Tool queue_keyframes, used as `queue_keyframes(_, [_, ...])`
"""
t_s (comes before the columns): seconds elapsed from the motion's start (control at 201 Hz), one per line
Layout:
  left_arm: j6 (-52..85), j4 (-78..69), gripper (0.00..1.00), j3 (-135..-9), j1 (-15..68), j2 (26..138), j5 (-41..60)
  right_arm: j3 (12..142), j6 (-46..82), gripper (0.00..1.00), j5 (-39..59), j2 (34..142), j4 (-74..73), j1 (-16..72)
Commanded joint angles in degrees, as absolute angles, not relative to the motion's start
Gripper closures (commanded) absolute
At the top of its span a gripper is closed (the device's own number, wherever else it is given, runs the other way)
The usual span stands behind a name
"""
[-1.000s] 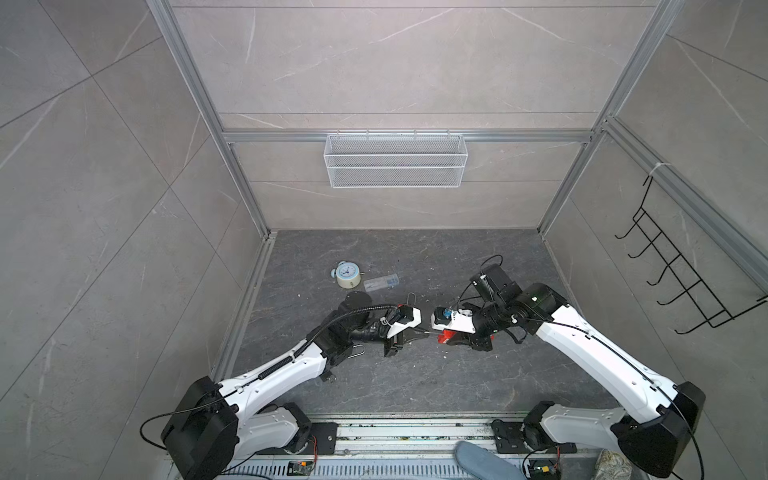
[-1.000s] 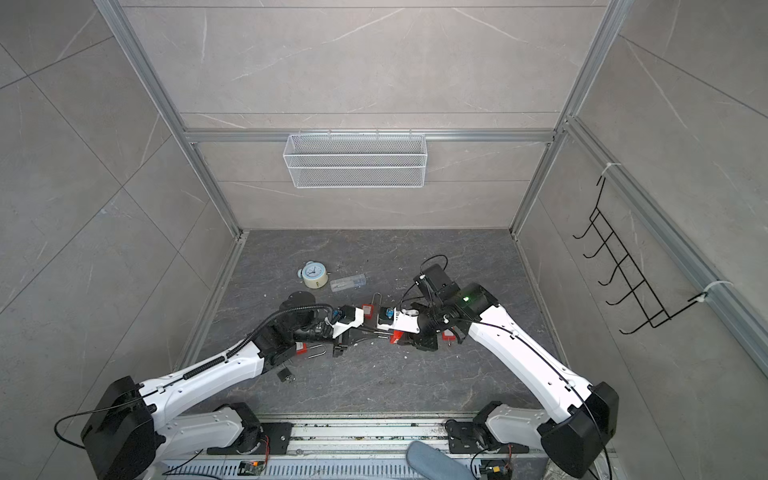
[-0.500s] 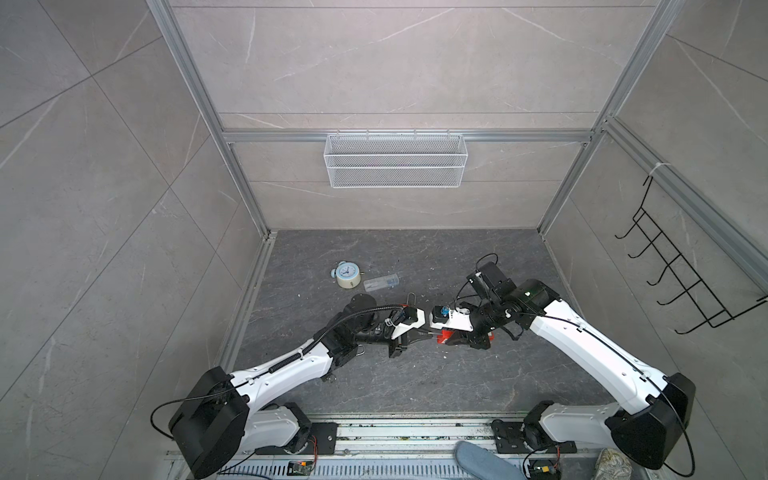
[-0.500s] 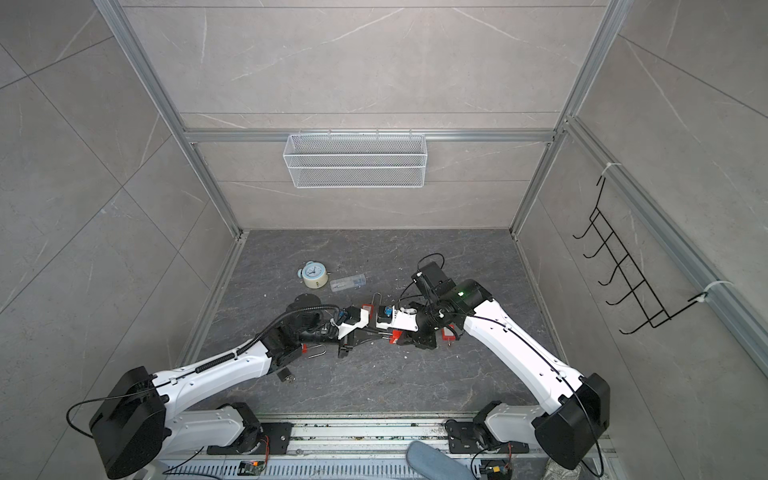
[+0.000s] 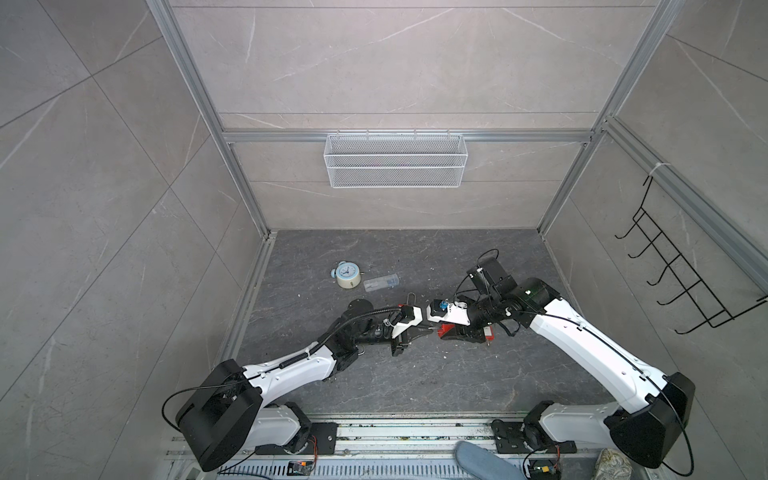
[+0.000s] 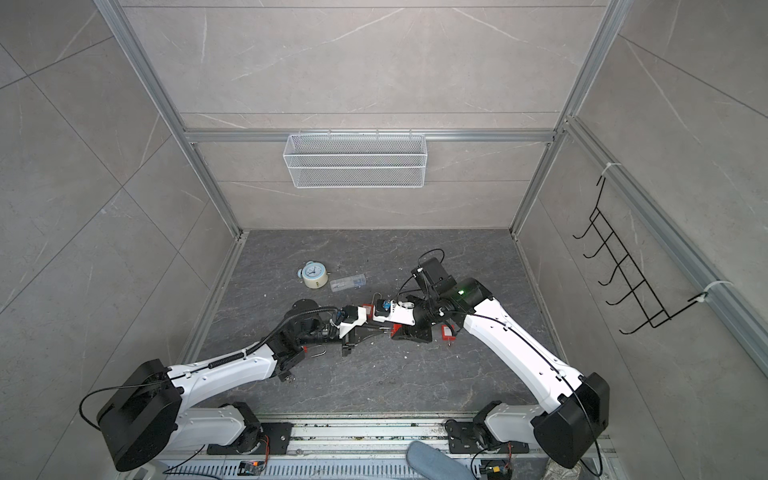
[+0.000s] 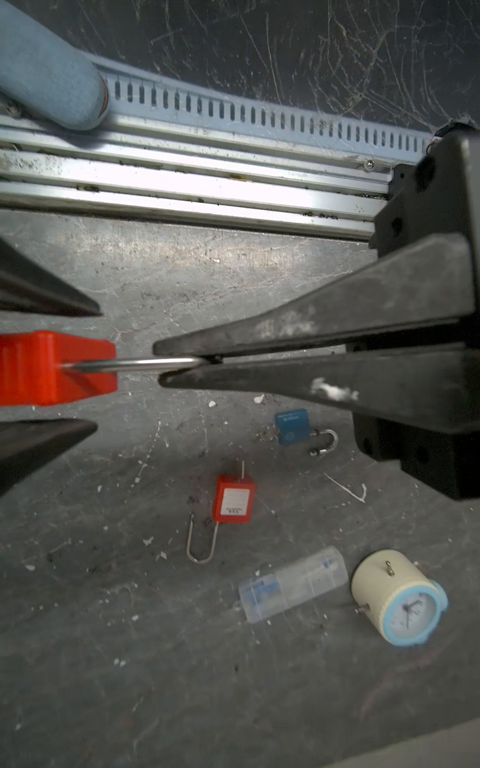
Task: Lock with the key
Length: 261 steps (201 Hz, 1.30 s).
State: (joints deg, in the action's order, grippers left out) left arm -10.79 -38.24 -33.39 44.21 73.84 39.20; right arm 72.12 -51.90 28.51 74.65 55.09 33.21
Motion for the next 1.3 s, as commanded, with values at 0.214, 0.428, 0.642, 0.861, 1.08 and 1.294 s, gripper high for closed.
queue_keyframes(0.214, [-7.47, -47.22, 1.00, -34.42, 42.12, 73.87, 42.48, 76.65, -50.80, 0.43, 29.40, 69.55, 61.66, 26.48])
queue_keyframes(0.428, [-7.44, -45.91, 1.00, -35.61, 42.11, 74.19, 44.23, 78.25, -51.27, 0.47, 27.36, 71.76, 68.80, 23.04])
queue_keyframes(0.642, [-7.14, -44.85, 1.00, -36.74, 42.13, 74.48, 45.58, 77.96, -51.85, 0.52, 28.60, 75.04, 68.86, 23.01])
queue_keyframes(0.861, [-5.49, -46.23, 1.00, -37.09, 42.30, 75.05, 46.21, 76.86, -51.78, 0.57, 28.87, 77.52, 67.07, 23.03])
queue_keyframes(1.08, [-3.81, -48.62, 1.00, -37.57, 42.64, 76.67, 46.15, 69.59, -49.79, 0.59, 22.86, 72.59, 52.83, 23.89])
queue_keyframes(1.294, [-3.13, -50.36, 1.00, -38.23, 42.76, 78.06, 45.57, 61.74, -53.56, 0.53, 20.48, 65.57, 45.37, 25.64])
